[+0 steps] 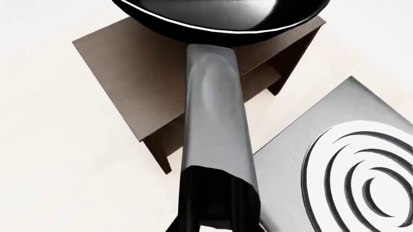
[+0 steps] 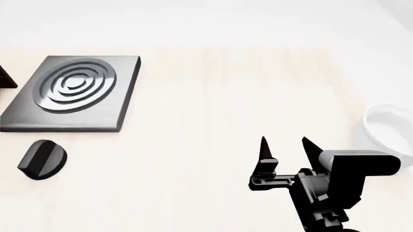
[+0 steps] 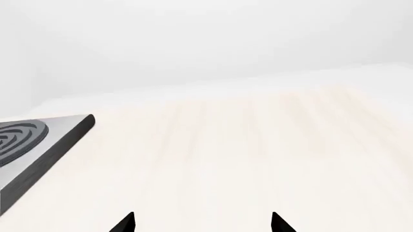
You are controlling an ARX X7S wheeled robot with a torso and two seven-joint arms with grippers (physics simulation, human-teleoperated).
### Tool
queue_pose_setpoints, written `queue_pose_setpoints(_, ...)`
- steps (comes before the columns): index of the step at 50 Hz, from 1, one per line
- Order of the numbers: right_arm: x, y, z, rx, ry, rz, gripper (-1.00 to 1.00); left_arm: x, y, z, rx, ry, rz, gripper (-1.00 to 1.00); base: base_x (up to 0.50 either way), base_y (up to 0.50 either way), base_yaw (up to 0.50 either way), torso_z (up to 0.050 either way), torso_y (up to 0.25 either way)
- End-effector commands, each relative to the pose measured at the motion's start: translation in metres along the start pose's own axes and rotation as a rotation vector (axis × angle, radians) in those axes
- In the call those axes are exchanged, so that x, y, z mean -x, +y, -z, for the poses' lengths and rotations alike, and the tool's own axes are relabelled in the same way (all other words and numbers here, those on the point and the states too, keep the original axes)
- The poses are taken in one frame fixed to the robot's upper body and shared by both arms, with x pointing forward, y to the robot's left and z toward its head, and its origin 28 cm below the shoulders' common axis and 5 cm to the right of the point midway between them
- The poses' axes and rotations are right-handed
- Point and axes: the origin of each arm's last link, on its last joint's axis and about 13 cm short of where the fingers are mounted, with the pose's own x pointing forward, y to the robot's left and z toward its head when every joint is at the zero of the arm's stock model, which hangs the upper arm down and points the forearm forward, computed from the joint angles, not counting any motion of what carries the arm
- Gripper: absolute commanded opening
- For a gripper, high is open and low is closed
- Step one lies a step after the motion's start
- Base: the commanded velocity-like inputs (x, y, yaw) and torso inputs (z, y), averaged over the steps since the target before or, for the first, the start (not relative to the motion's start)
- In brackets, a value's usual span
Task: Put the frying pan on top of the cabinet.
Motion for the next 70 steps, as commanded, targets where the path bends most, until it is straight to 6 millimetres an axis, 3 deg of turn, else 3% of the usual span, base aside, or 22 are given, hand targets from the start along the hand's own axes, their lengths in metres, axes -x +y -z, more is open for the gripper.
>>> queue_pose_setpoints(1,0.0,0.0,0.001,-0.001,0.002,0.0,1.0,0.005,0.003,-0.007,0.032,-0.064,-0.037,-1.0,0.0,0.0,0.0,0.0,-0.25)
queue_pose_setpoints(18,0.0,0.0,-0.001,0.0,0.0,0.002,1.0,0.002,0.002,-0.005,0.053,-0.023,-0.04,-1.0,0.0,0.0,0.0,0.0,-0.006)
queue_pose_setpoints(19,0.0,0.0,0.0,0.001,0.0,0.002,1.0,0.002,0.002,-0.006,0.049,-0.023,-0.044,1.0,0.0,0.0,0.0,0.0,0.0)
queue_pose_setpoints(26,0.0,0.0,-0.001,-0.001,0.0,-0.002,1.0,0.017,-0.007,-0.019,0.014,-0.203,0.028,1.0,0.0,0.0,0.0,0.0,0.0)
queue_pose_setpoints(31,0.001,0.001,-0.001,-0.001,-0.002,-0.003,1.0,0.022,-0.011,-0.022,0.051,-0.198,0.063,1.0,0.0,0.0,0.0,0.0,0.2)
queue_pose_setpoints(39,0.001,0.001,-0.001,-0.001,-0.002,-0.005,1.0,0.025,-0.03,-0.023,-0.017,-0.266,0.054,1.0,0.0,0.0,0.0,0.0,0.25)
queue_pose_setpoints(48,0.001,0.002,-0.001,0.001,-0.002,-0.009,1.0,0.04,-0.064,-0.013,-0.077,-0.344,0.202,1.0,0.0,0.0,0.0,0.0,0.25)
queue_pose_setpoints(53,0.001,0.0,-0.001,0.001,-0.004,-0.001,1.0,0.062,-0.077,0.009,-0.111,-0.456,0.342,1.0,0.0,0.0,0.0,0.0,0.021)
queue_pose_setpoints(56,0.001,0.0,-0.001,-0.002,-0.006,0.004,1.0,0.08,-0.082,0.057,-0.227,-0.467,0.487,1.0,0.0,0.0,0.0,0.0,0.0)
queue_pose_setpoints(58,0.001,-0.001,-0.001,-0.003,-0.006,0.004,1.0,0.086,-0.081,0.079,-0.239,-0.481,0.559,1.0,0.0,0.0,0.0,0.0,0.0)
queue_pose_setpoints(59,0.001,-0.001,0.0,-0.002,-0.005,0.002,1.0,0.09,-0.078,0.105,-0.278,-0.496,0.617,1.0,0.0,0.0,0.0,0.0,0.0)
queue_pose_setpoints(60,0.001,-0.001,0.0,-0.002,-0.005,0.002,1.0,0.091,-0.078,0.106,-0.278,-0.496,0.617,1.0,0.0,0.0,0.0,0.0,0.0)
queue_pose_setpoints(61,0.001,-0.001,0.0,-0.001,-0.005,0.002,1.0,0.093,-0.074,0.13,-0.317,-0.489,0.659,1.0,0.0,0.0,0.0,0.0,0.0)
queue_pose_setpoints(70,0.001,0.0,-0.002,0.0,-0.014,0.002,1.0,0.111,-0.058,0.204,-0.343,-0.467,0.876,1.0,0.0,0.0,0.0,0.0,0.0)
